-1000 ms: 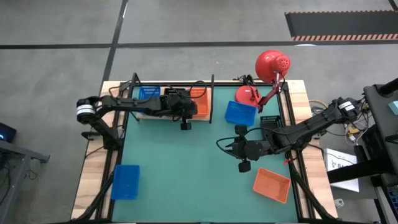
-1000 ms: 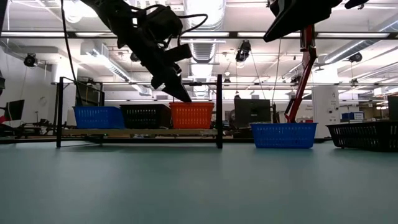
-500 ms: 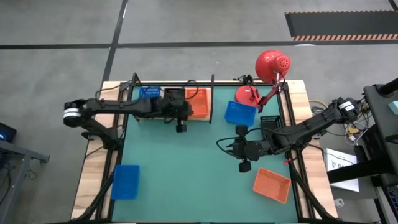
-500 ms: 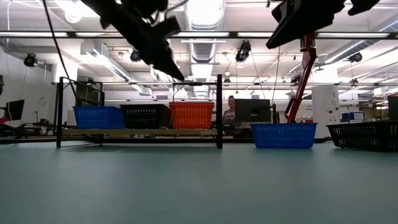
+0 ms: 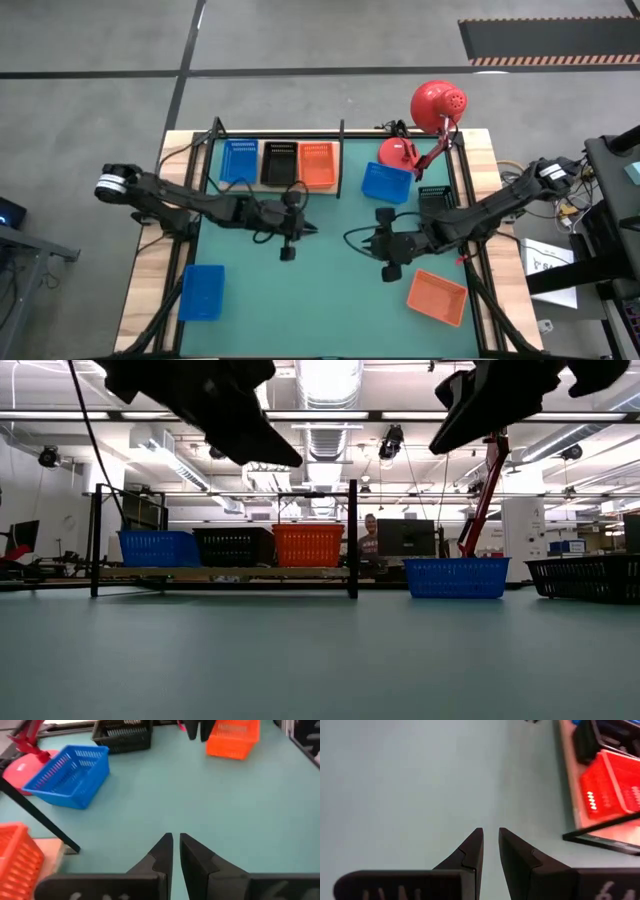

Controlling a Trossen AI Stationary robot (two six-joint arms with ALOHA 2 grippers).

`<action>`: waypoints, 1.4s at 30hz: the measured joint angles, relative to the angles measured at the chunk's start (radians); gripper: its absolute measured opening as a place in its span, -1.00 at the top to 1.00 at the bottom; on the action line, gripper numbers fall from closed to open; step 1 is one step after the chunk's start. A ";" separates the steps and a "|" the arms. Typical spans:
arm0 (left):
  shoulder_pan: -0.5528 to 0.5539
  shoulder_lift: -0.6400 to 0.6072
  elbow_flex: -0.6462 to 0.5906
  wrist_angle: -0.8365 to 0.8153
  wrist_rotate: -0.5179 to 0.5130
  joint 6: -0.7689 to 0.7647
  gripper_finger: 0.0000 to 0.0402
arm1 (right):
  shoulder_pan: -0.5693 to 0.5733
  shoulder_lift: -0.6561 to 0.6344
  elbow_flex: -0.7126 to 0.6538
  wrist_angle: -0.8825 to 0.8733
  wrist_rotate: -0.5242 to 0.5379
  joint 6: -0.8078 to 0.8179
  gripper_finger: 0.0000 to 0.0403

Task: Stack baskets on shelf by color
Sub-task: Stack the top blue bin on top of the blue bin on the shelf

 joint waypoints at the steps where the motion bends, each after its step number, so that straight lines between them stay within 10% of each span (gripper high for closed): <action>1: -0.005 0.010 -0.009 0.023 -0.013 0.001 0.92 | 0.002 0.014 -0.001 0.021 0.000 -0.007 0.74; 14: -0.017 0.055 0.002 0.156 -0.039 -0.018 0.92 | -0.001 0.177 0.011 0.398 0.000 -0.319 0.83; 28: -0.259 0.021 -0.009 0.156 -0.096 -0.081 0.92 | 0.039 0.112 0.114 -0.461 0.006 0.328 0.94; 42: -0.300 -0.118 -0.026 0.043 -0.099 0.056 0.92 | -0.063 0.085 0.095 -0.473 0.126 0.637 0.36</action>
